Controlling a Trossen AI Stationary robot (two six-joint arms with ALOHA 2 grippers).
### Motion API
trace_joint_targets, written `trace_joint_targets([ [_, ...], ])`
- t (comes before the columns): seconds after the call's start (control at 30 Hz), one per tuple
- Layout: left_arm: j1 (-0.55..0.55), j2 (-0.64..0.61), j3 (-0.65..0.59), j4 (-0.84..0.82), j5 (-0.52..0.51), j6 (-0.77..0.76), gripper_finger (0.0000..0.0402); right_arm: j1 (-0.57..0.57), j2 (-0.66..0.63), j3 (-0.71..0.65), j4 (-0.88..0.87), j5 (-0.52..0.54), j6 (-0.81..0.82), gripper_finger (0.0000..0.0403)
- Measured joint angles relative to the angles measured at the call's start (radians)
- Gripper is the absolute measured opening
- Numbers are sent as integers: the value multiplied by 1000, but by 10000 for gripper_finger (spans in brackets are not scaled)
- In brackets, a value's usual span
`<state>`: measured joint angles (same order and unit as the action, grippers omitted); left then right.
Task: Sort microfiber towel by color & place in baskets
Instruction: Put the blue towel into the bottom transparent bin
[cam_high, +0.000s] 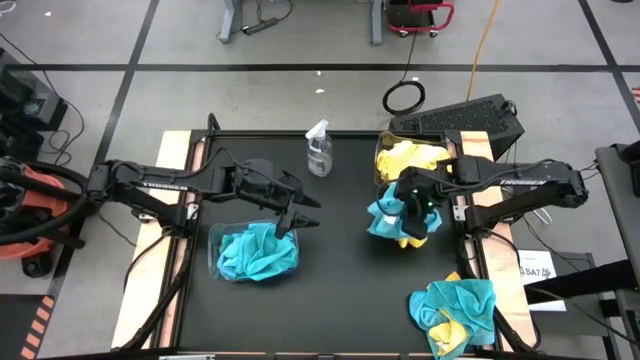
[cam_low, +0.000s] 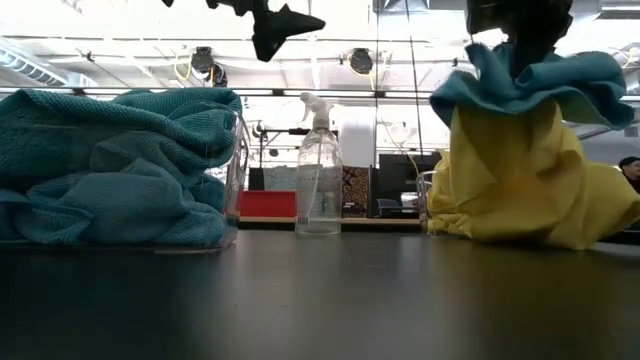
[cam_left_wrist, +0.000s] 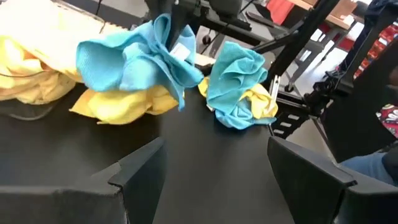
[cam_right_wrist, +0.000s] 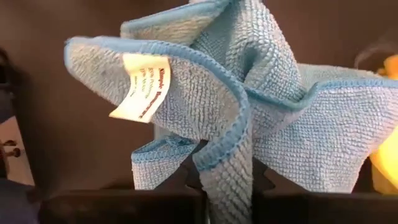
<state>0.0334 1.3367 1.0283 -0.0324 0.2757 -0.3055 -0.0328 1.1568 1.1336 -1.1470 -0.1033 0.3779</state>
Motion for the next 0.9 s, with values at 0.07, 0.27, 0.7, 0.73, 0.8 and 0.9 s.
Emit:
trace_joint_targets([
  [0.07,0,1,0,3,3,9,283,2,1,0,33,0,0,46],
  [0.27,6,24,0,7,-19,50,283,1,1,0,135,-1,-9,99],
  [0.7,15,184,6,129,-4,51,283,2,1,-1,231,-109,-9,148],
  [0.73,18,206,12,130,11,50,283,2,1,-1,232,-109,-2,151],
  [0.8,19,245,20,127,37,51,283,2,1,-1,231,-109,8,158],
  [0.9,20,307,45,128,73,52,291,2,1,-1,231,-109,22,165],
])
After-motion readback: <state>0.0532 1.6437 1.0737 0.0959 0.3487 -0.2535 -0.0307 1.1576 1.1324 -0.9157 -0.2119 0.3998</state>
